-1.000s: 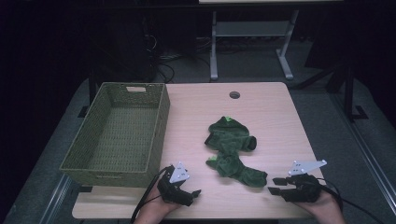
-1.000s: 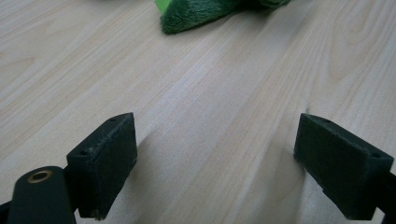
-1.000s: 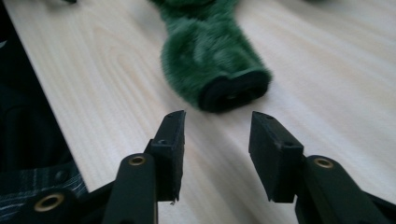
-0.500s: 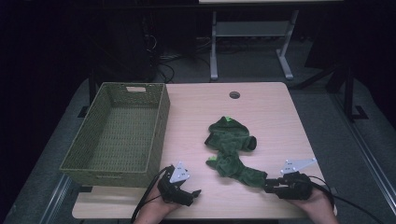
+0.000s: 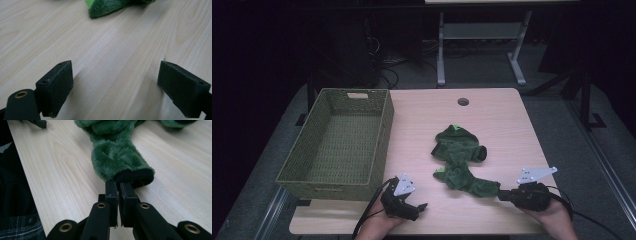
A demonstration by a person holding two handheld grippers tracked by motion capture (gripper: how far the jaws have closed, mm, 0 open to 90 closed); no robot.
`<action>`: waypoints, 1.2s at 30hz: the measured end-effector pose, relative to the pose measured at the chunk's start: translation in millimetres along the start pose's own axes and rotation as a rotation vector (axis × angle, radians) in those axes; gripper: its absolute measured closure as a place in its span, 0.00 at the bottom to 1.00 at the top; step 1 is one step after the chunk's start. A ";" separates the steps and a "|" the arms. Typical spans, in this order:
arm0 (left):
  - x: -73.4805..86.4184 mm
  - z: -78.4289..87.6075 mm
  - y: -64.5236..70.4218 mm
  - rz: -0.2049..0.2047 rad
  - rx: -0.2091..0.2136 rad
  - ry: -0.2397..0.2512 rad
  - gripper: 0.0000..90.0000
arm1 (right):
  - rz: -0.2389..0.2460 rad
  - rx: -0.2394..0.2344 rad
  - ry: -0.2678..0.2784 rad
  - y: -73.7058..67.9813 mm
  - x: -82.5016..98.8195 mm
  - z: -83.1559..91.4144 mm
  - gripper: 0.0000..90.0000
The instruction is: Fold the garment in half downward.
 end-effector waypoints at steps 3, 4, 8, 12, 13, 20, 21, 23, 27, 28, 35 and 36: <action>0.0 0.0 0.0 0.000 0.000 0.001 0.14 | 0.006 -0.002 0.015 -1.1 -3.2 2.6 0.96; 0.0 -0.1 0.0 0.000 0.000 0.001 0.14 | 0.011 -0.002 0.018 -1.0 -4.7 3.3 0.96; 0.0 -0.1 0.0 0.000 0.000 0.001 0.14 | 0.033 0.001 0.049 -0.6 -15.2 8.1 0.96; 0.1 -0.1 0.0 0.000 0.000 0.002 0.14 | 0.056 -0.006 0.080 -2.6 -26.3 12.4 0.96; 0.1 -0.1 0.0 0.000 -0.001 0.002 0.14 | 0.062 -0.009 0.086 -3.4 -29.2 12.8 0.96; 0.1 -0.4 0.4 0.006 0.001 0.005 0.14 | 0.123 -0.030 0.115 -8.9 -56.6 10.4 0.96; 0.1 -0.4 0.4 0.005 0.001 0.006 0.14 | 0.135 -0.035 0.117 -10.8 -60.9 8.8 0.96; 0.0 -0.3 0.1 0.003 0.000 0.004 0.14 | 0.148 -0.043 0.122 -13.9 -66.9 6.3 0.96; 0.0 -0.3 0.0 0.001 0.000 0.004 0.14 | 0.168 -0.060 0.121 -18.6 -78.3 0.3 0.96; 0.0 -0.3 0.0 0.001 -0.001 0.004 0.14 | 0.173 -0.063 0.119 -19.4 -80.5 -1.1 0.96; 0.0 -0.3 0.0 0.001 -0.001 0.005 0.14 | 0.206 -0.119 0.112 -27.5 -100.1 -17.7 0.96; 0.0 -0.3 0.0 0.001 -0.001 0.005 0.14 | 0.211 -0.126 0.110 -28.9 -102.3 -21.4 0.96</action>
Point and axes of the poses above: each handheld gripper's, and its own axes: z roughly backward along the jaws, x roughly out of its underside, y roughly to its right, the point moved 3 cm from there along -z, roughly forward along the jaws, and after that the axes turned 11 degrees about x, right-handed, at the moved point
